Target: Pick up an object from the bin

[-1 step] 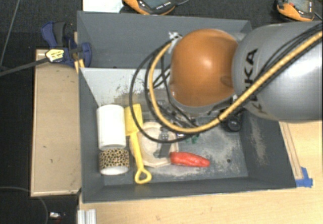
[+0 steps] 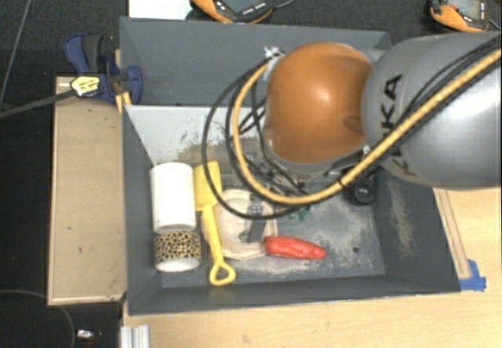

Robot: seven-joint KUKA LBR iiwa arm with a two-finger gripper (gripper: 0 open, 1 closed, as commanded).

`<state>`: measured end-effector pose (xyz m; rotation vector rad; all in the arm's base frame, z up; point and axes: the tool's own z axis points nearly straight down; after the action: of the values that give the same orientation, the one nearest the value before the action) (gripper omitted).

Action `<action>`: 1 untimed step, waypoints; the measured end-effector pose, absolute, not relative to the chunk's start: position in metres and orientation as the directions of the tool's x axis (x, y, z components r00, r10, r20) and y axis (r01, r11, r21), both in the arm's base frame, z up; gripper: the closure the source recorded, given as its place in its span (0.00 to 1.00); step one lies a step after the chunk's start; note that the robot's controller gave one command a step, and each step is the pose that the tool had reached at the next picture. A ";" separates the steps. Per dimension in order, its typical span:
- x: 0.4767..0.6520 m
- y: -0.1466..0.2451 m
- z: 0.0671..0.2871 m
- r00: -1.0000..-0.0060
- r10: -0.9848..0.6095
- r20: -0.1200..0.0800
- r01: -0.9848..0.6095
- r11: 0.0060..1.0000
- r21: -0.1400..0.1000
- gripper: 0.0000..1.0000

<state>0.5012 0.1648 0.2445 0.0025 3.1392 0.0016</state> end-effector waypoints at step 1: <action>0.506 0.186 0.146 -0.937 -0.350 -0.005 -0.350 0.937 0.000 0.00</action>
Offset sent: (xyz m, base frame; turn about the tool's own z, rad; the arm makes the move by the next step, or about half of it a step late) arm -0.0166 0.0458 -0.1745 -0.5287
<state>0.5063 0.1859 0.1457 -0.5571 3.0864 0.0020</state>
